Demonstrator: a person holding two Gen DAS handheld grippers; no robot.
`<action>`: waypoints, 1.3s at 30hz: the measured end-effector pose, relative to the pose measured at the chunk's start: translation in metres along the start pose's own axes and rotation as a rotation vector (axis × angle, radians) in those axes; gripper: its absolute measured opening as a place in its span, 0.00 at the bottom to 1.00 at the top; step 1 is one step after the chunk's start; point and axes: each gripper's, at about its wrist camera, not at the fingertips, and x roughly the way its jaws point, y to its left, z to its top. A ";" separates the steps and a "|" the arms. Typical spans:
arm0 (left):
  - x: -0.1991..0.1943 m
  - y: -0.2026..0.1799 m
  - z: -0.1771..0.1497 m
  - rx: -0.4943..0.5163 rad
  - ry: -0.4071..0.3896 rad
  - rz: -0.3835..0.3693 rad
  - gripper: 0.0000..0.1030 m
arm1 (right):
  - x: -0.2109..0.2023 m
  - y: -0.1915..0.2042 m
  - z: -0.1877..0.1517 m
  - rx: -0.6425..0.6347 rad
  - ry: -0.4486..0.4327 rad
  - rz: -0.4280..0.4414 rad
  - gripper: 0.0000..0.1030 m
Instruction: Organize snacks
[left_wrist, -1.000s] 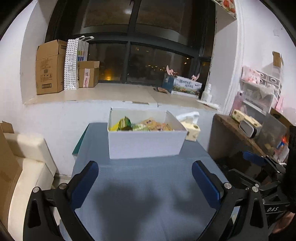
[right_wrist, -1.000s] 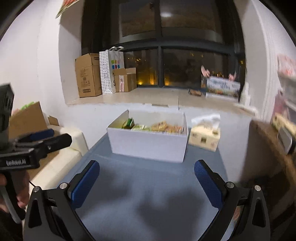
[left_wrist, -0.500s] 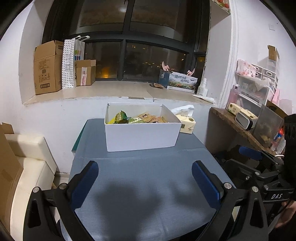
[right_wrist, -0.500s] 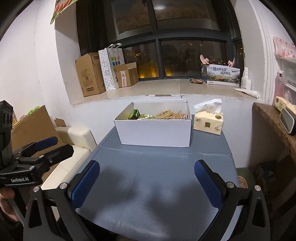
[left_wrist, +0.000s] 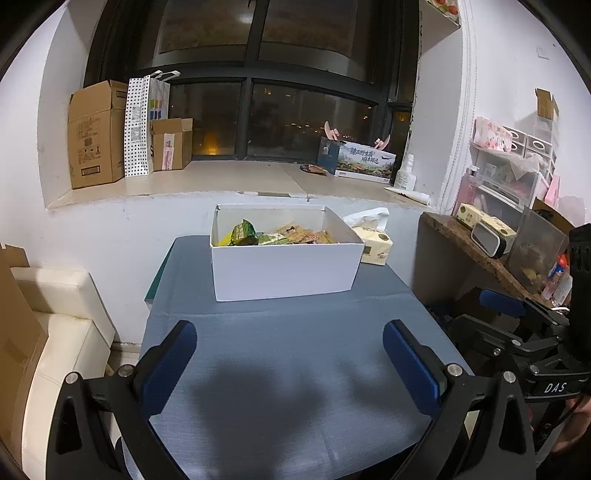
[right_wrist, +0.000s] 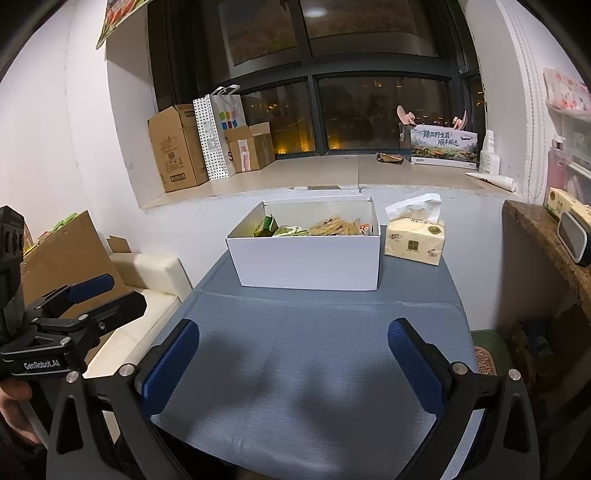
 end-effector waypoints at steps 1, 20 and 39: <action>0.000 0.001 0.000 0.001 0.000 0.000 1.00 | 0.000 0.000 0.000 0.001 0.000 -0.001 1.00; -0.001 -0.003 0.000 0.018 0.004 0.004 1.00 | -0.001 0.003 0.002 -0.008 -0.003 -0.001 1.00; 0.000 -0.004 -0.002 0.021 0.011 0.003 1.00 | -0.001 0.003 0.002 -0.012 -0.002 0.000 1.00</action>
